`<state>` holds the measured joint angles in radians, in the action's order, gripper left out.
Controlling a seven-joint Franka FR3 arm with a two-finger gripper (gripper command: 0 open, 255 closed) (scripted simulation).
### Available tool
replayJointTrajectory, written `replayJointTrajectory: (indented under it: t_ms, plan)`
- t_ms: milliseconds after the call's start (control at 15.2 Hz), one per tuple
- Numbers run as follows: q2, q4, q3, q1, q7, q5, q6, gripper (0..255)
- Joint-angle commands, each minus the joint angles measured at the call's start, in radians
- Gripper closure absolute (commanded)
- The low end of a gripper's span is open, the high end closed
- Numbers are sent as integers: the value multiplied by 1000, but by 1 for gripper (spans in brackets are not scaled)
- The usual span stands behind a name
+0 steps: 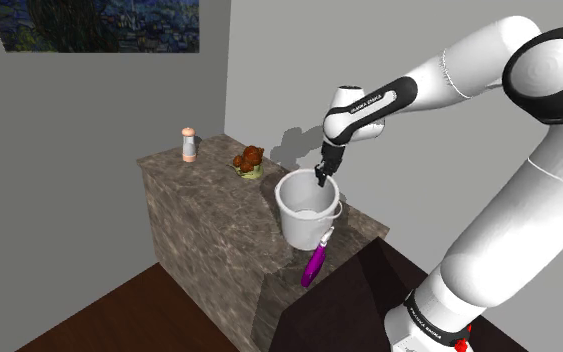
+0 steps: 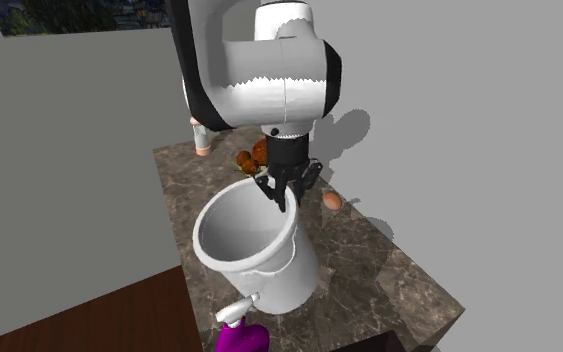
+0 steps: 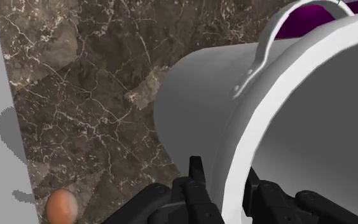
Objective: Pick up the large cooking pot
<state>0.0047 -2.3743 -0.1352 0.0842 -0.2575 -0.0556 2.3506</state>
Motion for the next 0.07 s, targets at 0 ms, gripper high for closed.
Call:
replayJointTrajectory:
  t_ms: [0]
  plan:
    - [-12, 2, 0, 0, 0, -1, -8, 255]
